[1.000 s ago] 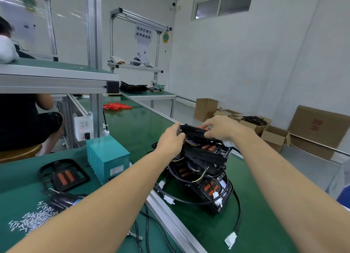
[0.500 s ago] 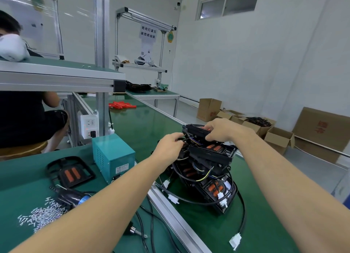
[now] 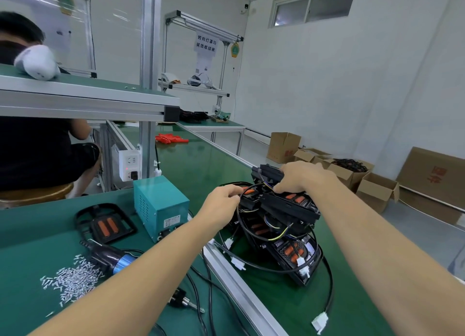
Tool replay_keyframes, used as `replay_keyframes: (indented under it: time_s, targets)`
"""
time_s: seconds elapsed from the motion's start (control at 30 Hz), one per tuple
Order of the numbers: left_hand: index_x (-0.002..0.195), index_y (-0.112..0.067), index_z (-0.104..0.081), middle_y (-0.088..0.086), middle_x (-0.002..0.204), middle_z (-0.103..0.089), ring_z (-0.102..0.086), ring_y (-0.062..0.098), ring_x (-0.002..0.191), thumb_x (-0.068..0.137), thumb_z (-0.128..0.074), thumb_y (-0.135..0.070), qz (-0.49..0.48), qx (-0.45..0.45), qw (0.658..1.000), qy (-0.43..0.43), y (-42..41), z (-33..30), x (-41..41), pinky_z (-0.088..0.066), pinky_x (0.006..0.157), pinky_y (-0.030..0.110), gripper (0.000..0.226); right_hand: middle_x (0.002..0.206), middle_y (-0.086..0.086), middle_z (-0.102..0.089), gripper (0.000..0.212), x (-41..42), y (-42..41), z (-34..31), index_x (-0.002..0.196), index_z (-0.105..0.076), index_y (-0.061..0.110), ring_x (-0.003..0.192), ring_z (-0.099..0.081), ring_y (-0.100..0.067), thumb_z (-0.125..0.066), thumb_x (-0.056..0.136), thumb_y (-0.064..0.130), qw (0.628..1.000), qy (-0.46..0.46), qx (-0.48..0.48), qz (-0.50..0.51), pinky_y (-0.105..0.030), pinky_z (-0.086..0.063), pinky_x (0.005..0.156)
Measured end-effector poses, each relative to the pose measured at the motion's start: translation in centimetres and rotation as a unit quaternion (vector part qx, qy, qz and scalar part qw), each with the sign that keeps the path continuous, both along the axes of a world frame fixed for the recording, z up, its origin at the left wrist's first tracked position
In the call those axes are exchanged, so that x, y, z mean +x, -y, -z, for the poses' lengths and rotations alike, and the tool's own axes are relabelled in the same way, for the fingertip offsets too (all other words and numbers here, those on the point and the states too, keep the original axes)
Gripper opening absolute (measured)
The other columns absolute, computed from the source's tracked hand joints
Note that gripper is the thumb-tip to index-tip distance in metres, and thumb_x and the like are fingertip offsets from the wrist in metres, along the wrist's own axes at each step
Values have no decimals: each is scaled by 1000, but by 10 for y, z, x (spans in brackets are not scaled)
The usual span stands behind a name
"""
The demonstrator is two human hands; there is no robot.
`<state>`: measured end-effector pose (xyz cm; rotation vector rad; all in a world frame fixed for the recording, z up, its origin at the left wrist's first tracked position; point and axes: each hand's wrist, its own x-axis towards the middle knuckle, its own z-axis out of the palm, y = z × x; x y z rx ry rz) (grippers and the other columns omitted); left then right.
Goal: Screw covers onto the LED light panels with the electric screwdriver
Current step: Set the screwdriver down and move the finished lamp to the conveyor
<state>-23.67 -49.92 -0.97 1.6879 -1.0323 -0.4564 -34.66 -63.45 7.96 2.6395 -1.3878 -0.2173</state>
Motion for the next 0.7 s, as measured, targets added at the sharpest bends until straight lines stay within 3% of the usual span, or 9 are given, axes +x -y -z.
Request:
replay_keyframes:
  time_s: [0.13, 0.2, 0.27, 0.3, 0.37, 0.47, 0.57, 0.7]
  targets:
    - [129, -17, -56, -2, 129, -58, -54, 11, 99, 95, -39, -3, -5, 3, 1000, -6, -9, 4, 6, -41, 61, 6, 41, 139, -8, -53, 59, 1, 2, 4, 139, -46, 12, 124, -51, -31, -53, 95, 50, 998, 49, 33, -12, -46, -42, 103]
    - [129, -17, -56, -2, 131, -57, -52, 12, 109, 93, -40, -1, -7, 9, 1000, -9, -13, 7, 10, -39, 76, 14, 43, 126, -10, -60, 47, 0, 4, 6, 126, -54, 8, 112, -59, -30, -56, 95, 42, 996, 83, 23, -13, -35, -50, 81]
    - [128, -16, -57, -1, 130, -57, -51, 13, 113, 92, -41, 0, -10, 17, 1000, -10, -18, 10, 13, -35, 87, 20, 42, 105, -12, -63, 17, -2, 8, 10, 100, -56, 6, 90, -60, -29, -57, 95, 23, 993, 116, -19, -12, -29, -42, 57]
    - [127, -17, -57, -1, 129, -58, -52, 13, 113, 92, -42, 0, -14, 19, 1000, -10, -20, 11, 14, -35, 88, 21, 41, 102, -12, -64, 6, -3, 9, 13, 94, -56, 6, 86, -59, -30, -55, 94, 12, 991, 130, -41, -8, -28, -41, 56]
    - [126, -17, -58, -2, 127, -58, -52, 13, 111, 93, -44, -1, -20, 22, 999, -14, -25, 13, 16, -35, 87, 22, 39, 108, -16, -66, 16, -3, 9, 18, 101, -63, 3, 93, -62, -32, -51, 91, -3, 985, 158, -67, -3, -30, -46, 67]
    - [126, -17, -58, -3, 124, -59, -52, 12, 108, 94, -46, -2, -27, 21, 999, -19, -32, 15, 20, -36, 83, 19, 38, 114, -18, -66, 31, 3, 8, 22, 113, -68, 2, 102, -64, -34, -50, 89, -8, 982, 171, -75, -18, -35, -52, 81]
    - [125, -17, -58, -3, 121, -59, -52, 12, 107, 93, -46, -2, -35, 21, 999, -19, -37, 16, 23, -38, 68, 13, 38, 119, -18, -63, 34, 9, 7, 25, 117, -67, 3, 107, -62, -34, -51, 90, -9, 982, 159, -89, -50, -37, -52, 86]
    - [124, -15, -59, -1, 122, -60, -53, 12, 107, 92, -47, 0, -40, 23, 999, -28, -42, 19, 24, -37, 84, 21, 37, 121, -18, -59, 34, 11, 6, 25, 119, -67, 5, 108, -59, -36, -50, 92, -6, 977, 167, -105, -81, -38, -50, 87]
